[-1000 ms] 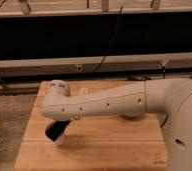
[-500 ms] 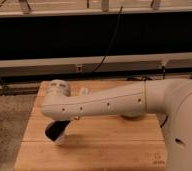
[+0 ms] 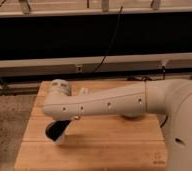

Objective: Place the eraser in the ceramic cup

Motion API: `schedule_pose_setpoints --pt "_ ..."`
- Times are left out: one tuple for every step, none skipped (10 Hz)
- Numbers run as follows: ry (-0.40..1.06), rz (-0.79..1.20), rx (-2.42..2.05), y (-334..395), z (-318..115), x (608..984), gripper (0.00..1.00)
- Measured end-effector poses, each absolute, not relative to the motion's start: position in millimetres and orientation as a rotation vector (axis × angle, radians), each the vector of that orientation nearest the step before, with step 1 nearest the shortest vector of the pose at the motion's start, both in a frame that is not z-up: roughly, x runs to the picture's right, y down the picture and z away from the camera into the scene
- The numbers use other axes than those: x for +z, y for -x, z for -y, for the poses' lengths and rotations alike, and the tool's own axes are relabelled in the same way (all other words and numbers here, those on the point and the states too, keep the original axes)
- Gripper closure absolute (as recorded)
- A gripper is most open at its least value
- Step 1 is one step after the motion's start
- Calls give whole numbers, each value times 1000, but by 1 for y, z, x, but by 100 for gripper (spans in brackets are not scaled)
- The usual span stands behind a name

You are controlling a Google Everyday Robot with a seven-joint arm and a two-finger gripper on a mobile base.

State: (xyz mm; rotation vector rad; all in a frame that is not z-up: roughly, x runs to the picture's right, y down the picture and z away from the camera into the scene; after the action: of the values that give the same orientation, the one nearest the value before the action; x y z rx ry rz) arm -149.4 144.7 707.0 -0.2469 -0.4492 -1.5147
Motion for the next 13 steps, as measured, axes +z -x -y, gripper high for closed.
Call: schedule_pose_setpoints --pt "246 452 -1517 150 -145 707 96" --pt "245 454 -1519 151 -144 707 93" --pt "243 455 -1521 151 -143 707 94" --pt "243 455 -1523 151 -141 708 98" --pt "242 457 -1526 153 -140 709 99" --pt "240 460 -1531 154 -139 708 99" --pt "239 462 -1532 155 -139 709 99" --pt "238 465 -1534 154 -140 709 92" --pt "238 467 -1535 154 -140 709 90" --pt "239 468 -1535 153 -141 709 90" --pt "236 471 -1545 152 -142 709 85" --pt "235 472 -1547 152 -142 709 78" --pt "234 473 -1548 152 -142 709 76"
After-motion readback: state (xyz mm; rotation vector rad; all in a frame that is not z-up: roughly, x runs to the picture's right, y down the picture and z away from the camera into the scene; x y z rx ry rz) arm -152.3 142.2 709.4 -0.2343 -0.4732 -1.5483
